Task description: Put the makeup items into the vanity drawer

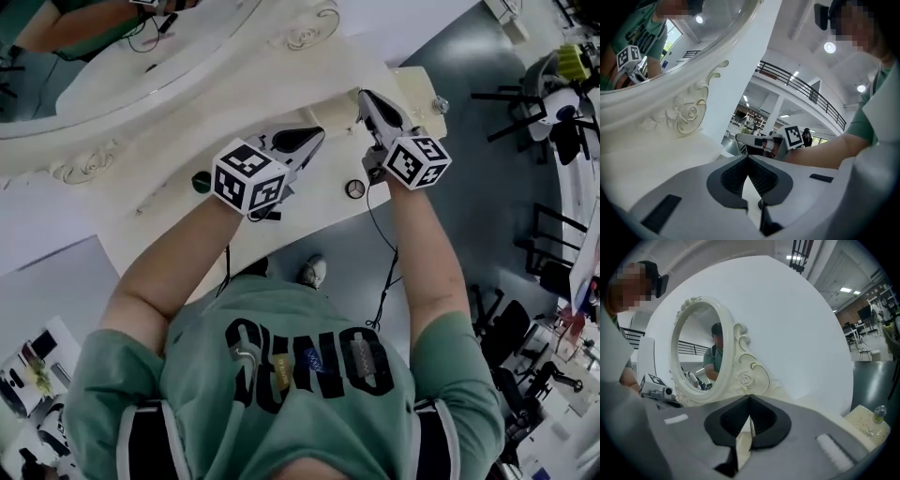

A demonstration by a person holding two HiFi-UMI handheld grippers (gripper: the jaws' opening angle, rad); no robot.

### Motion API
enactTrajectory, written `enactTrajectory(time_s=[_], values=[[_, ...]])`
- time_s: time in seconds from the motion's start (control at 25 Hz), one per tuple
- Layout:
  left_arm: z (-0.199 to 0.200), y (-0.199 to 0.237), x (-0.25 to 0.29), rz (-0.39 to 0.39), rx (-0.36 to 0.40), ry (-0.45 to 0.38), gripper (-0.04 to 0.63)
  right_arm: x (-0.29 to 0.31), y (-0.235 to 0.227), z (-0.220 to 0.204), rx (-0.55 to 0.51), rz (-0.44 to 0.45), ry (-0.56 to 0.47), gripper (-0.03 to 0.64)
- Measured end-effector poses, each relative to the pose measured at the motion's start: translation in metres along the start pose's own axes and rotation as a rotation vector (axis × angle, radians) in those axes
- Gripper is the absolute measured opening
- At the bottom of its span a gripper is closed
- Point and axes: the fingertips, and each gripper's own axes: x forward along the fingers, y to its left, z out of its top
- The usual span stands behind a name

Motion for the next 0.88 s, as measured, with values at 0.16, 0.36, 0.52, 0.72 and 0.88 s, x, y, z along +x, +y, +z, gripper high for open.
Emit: enactTrajectory(time_s=[0.16, 0.36, 0.52, 0.72, 0.88], values=[[-0.006, 0.007, -0.001, -0.009, -0.029, -0.006, 0.005, 0.019, -0.012, -0.014, 0.002, -0.027, 0.002, 0.009], [-0.011, 0.009, -0.003, -0.013, -0.032, -0.005, 0.005, 0.029, -0.021, -0.026, 0.013, -0.06, 0.004, 0.014], [-0.011, 0.009, -0.004, -0.016, -0.025, -0.006, 0.005, 0.03, -0.024, -0.034, 0.012, -0.076, 0.017, 0.017], [-0.013, 0.006, -0.005, -0.017, -0.019, -0.004, 0.005, 0.024, -0.021, -0.039, 0.02, -0.071, 0.031, 0.02], [-0.014, -0.001, -0.004, -0.023, -0.006, -0.003, 0.005, 0.018, -0.019, -0.04, 0.013, -0.078, 0.035, 0.031]])
